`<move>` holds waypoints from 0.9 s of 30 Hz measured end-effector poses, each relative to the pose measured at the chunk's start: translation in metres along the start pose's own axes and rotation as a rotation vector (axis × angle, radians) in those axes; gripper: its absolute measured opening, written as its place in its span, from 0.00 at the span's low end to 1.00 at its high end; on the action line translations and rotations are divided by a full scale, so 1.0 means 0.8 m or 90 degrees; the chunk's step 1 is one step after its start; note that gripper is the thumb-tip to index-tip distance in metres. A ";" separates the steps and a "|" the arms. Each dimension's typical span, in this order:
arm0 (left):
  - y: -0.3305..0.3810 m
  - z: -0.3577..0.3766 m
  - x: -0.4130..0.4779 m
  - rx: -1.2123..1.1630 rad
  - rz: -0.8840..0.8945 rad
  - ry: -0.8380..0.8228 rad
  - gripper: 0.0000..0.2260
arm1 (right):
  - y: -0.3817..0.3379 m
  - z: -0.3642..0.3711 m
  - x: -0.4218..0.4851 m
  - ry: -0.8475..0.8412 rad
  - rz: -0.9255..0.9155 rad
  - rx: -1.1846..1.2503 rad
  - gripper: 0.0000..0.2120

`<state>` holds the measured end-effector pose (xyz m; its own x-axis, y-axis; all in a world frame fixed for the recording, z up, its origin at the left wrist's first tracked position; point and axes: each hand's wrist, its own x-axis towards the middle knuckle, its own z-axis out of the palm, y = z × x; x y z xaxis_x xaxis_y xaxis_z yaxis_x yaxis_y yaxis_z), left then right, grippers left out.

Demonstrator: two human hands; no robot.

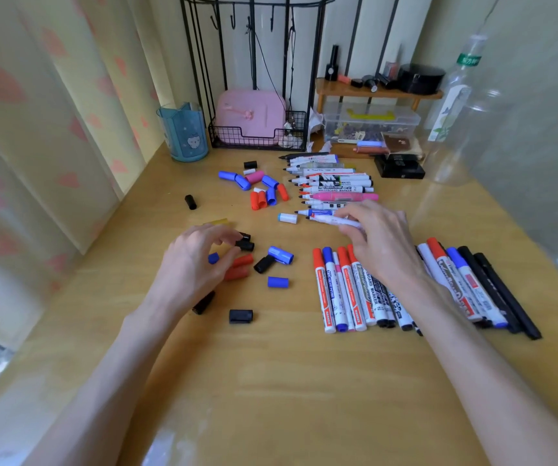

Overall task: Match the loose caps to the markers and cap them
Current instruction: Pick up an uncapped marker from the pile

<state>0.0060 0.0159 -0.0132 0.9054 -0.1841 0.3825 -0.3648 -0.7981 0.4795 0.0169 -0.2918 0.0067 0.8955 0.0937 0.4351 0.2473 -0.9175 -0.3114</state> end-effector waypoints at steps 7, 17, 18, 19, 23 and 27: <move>0.010 0.015 -0.004 0.059 0.005 -0.028 0.11 | -0.013 -0.009 -0.047 -0.011 -0.024 0.056 0.08; 0.005 -0.005 -0.004 0.049 0.010 -0.134 0.12 | -0.021 -0.001 -0.060 -0.011 -0.064 0.087 0.09; 0.008 -0.005 -0.004 0.028 0.037 -0.111 0.12 | -0.023 -0.001 -0.060 -0.013 -0.077 0.096 0.09; 0.012 -0.005 -0.003 0.003 0.056 -0.094 0.11 | -0.026 -0.001 -0.061 -0.013 -0.088 0.108 0.09; 0.031 -0.005 -0.003 -0.105 0.071 -0.085 0.13 | -0.037 0.002 -0.063 -0.002 -0.121 0.142 0.10; 0.044 0.002 -0.008 -0.166 0.087 -0.094 0.12 | -0.045 0.004 -0.064 0.004 -0.148 0.150 0.11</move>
<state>-0.0120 -0.0117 0.0000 0.8591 -0.3758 0.3474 -0.5109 -0.5896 0.6256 -0.0367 -0.2626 -0.0068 0.8034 0.2870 0.5217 0.5237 -0.7577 -0.3895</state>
